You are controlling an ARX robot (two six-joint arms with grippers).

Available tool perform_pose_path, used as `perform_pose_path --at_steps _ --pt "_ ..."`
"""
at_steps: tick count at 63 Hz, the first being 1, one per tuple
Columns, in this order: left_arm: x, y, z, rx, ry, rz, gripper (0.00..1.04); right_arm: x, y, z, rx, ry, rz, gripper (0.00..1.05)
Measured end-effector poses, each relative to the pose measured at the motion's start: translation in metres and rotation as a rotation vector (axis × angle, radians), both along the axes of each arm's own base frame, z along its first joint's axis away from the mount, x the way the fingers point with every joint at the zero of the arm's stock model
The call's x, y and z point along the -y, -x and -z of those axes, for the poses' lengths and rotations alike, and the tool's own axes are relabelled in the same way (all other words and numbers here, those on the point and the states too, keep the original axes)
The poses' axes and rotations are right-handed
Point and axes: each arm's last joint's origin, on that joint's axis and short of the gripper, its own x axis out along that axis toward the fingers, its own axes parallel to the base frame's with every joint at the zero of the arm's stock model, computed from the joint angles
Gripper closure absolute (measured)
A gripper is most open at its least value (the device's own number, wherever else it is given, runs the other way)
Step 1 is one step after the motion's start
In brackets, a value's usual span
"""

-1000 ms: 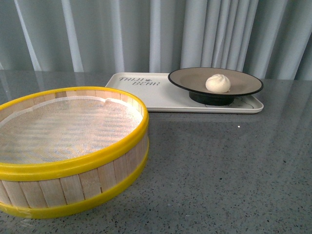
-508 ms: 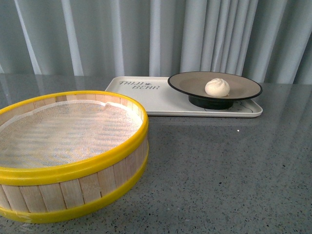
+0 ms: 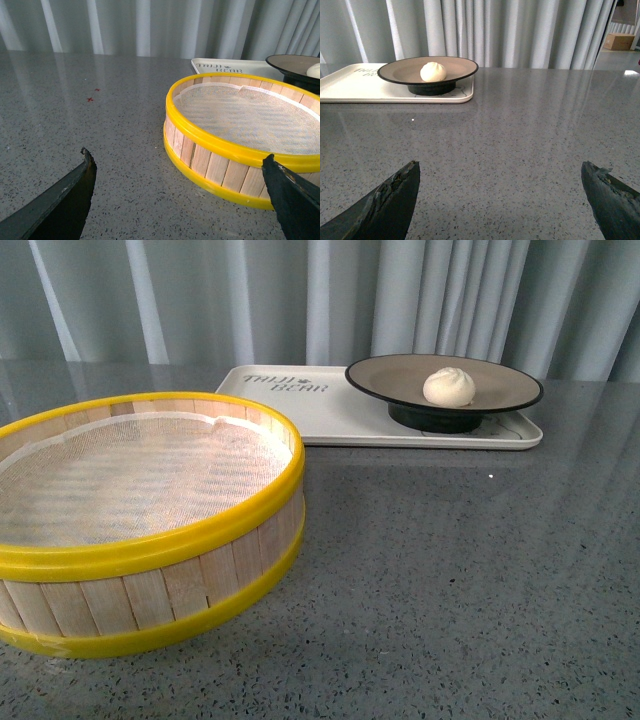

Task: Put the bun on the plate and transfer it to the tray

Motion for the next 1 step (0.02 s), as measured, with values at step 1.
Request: perform_pose_path --at_steps 1 --pt "0.0 0.0 0.0 0.0 0.0 0.0 0.07 0.0 0.0 0.0 0.0 0.0 0.0 0.09"
